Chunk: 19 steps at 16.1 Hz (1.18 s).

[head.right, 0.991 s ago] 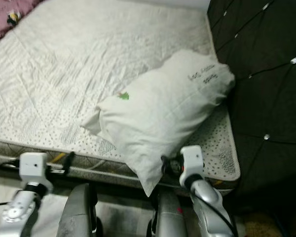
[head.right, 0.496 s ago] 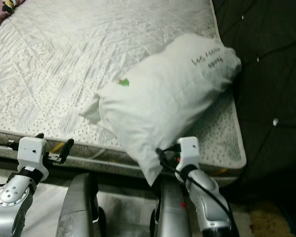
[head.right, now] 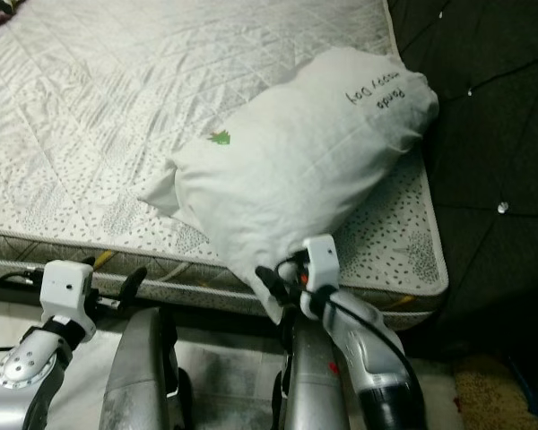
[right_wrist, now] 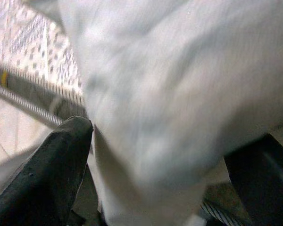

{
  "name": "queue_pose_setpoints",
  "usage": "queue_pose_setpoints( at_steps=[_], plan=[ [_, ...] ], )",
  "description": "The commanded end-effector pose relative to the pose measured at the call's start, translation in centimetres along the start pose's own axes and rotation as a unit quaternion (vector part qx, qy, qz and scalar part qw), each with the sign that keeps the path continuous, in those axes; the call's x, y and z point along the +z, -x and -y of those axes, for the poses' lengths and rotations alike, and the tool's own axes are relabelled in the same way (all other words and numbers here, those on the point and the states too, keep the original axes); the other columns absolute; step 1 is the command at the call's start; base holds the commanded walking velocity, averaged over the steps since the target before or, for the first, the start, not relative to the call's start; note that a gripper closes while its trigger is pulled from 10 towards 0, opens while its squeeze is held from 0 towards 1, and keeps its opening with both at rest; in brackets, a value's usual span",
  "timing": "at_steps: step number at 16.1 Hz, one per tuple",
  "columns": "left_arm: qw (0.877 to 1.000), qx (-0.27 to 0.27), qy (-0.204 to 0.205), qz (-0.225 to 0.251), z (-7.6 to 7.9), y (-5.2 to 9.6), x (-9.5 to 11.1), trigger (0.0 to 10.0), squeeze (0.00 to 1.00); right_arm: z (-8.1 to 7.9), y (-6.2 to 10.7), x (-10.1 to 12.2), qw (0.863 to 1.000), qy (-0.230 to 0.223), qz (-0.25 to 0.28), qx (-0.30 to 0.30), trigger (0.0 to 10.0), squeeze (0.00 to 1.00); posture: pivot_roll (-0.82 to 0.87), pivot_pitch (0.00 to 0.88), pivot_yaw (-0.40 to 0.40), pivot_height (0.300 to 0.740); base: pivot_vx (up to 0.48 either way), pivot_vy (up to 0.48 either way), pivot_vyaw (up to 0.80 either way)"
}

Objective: Clean up the room

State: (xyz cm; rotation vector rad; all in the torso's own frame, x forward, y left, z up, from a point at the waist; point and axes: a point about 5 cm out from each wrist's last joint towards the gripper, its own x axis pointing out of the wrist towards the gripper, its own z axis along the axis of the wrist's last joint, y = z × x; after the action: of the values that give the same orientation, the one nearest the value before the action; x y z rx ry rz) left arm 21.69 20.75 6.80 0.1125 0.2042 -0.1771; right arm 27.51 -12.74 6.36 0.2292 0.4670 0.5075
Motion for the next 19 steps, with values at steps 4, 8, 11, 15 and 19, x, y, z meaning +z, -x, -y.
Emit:
queue_pose_setpoints(
  at_steps=[4,8,11,15,19],
  plan=[
    [1.0,0.004,-0.003,-0.004,-0.4,0.3,0.2,10.0,0.0,-0.8,-2.4,0.8,0.997,-0.058,0.014,-0.047,0.5,0.0,0.12,0.167,-0.04,0.56,0.0,0.0,0.0],
    [1.0,0.003,-0.005,-0.004,-0.4,0.1,0.3,10.0,0.0,-0.5,-3.3,1.5,0.987,-0.12,0.043,-0.095,0.0,0.0,0.12,0.16,-0.04,0.56,0.0,0.0,0.0],
    [1.0,-0.006,0.002,-0.002,-0.1,0.1,0.2,10.0,0.0,0.0,-3.2,1.8,0.984,-0.12,0.06,-0.119,0.0,0.0,0.12,0.157,-0.045,0.56,0.0,0.0,0.0],
    [1.0,-0.003,0.002,0.002,0.0,0.0,0.3,10.0,0.0,1.8,-2.9,3.0,0.976,-0.101,0.088,-0.17,0.0,0.0,0.12,0.153,-0.048,0.56,0.0,0.0,0.0],
    [1.0,-0.001,0.004,0.006,0.0,-0.3,0.4,10.0,0.0,4.7,-2.1,4.8,0.964,-0.097,0.114,-0.221,0.0,0.0,0.1,0.149,-0.049,0.56,0.0,0.0,0.0]
  ],
)
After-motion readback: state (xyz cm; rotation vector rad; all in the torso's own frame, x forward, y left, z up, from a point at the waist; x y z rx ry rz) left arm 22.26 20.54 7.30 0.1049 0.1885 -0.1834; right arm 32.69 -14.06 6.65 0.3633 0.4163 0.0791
